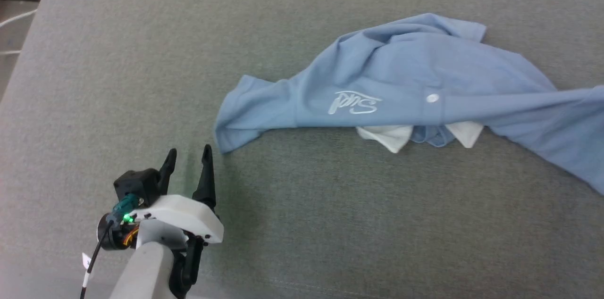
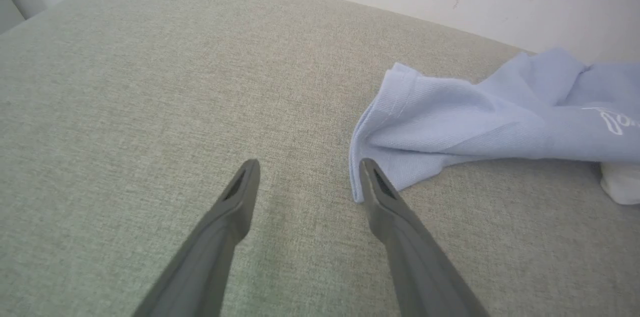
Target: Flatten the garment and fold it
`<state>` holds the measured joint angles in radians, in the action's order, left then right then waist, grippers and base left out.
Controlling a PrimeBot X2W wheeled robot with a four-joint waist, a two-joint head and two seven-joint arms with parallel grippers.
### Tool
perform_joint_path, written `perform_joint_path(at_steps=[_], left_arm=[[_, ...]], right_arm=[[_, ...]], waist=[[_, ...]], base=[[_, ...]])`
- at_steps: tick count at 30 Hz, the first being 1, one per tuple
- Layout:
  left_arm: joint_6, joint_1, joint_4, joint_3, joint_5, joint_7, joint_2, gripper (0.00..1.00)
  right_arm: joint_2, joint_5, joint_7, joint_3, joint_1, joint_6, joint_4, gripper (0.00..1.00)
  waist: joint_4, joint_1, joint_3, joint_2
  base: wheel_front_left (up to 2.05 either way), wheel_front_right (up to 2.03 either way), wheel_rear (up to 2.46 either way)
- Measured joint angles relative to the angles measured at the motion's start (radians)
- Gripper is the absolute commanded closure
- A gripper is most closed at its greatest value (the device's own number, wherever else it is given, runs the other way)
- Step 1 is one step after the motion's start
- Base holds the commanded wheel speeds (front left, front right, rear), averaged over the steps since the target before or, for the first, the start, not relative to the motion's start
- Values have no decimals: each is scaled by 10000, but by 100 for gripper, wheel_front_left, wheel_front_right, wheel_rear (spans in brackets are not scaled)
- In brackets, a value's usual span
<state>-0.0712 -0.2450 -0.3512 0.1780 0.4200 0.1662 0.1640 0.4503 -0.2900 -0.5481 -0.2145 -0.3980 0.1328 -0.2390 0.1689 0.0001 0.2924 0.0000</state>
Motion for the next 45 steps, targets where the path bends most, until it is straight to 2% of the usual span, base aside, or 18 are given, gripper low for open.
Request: perform_joint_path(at_steps=[5,6,7,8,14,20,23,30,37,44,45], left_arm=[[12,-138,-12,150,-61,13,-29,0],[12,-138,-12,150,-61,13,-29,0],[12,-139,-27,157,-61,15,-27,0],[12,-139,-38,165,-61,17,-25,0],[105,-138,-125,244,-48,92,-27,0],[387,-88,-138,380,121,-247,119,0],[614,-14,-61,477,297,-746,213,0],[591,15,130,577,560,-2105,405,0],[17,-8,23,428,545,-2807,784,0],[-412,-122,-203,537,268,-3764,1235,0],[-414,-138,-194,552,268,-3952,1279,59]], right_arm=[[378,642,1080,188,-1288,0,-2134,100],[378,642,1080,188,-1288,0,-2134,100],[437,857,1287,305,-1451,0,-2510,69],[481,1093,1488,428,-1569,0,-2846,0],[560,1979,2855,725,-1922,0,-4661,0],[332,2050,4650,959,-2105,0,-4777,0],[13,1889,5496,989,-1970,0,-4123,0],[-915,1465,6456,1312,-133,0,-1461,0],[-2044,1463,6441,1241,1952,0,991,0],[-2669,1544,6194,1009,2877,0,1975,0],[-2692,1584,6186,968,2922,0,2027,0]], waist=[[448,1,261,0],[448,1,261,0],[529,1,304,0],[600,1,339,0],[789,-1,283,0],[525,-2,-75,0],[241,-2,-251,0],[-529,-2,-526,0],[-1304,-3,-567,0],[-1871,-5,-467,0],[-1921,-5,-446,0]], base=[[0,0,0],[0,0,0],[0,0,0],[0,0,0],[0,0,0],[0,0,0],[0,0,0],[0,0,0],[0,0,0],[0,0,0],[0,0,0]])
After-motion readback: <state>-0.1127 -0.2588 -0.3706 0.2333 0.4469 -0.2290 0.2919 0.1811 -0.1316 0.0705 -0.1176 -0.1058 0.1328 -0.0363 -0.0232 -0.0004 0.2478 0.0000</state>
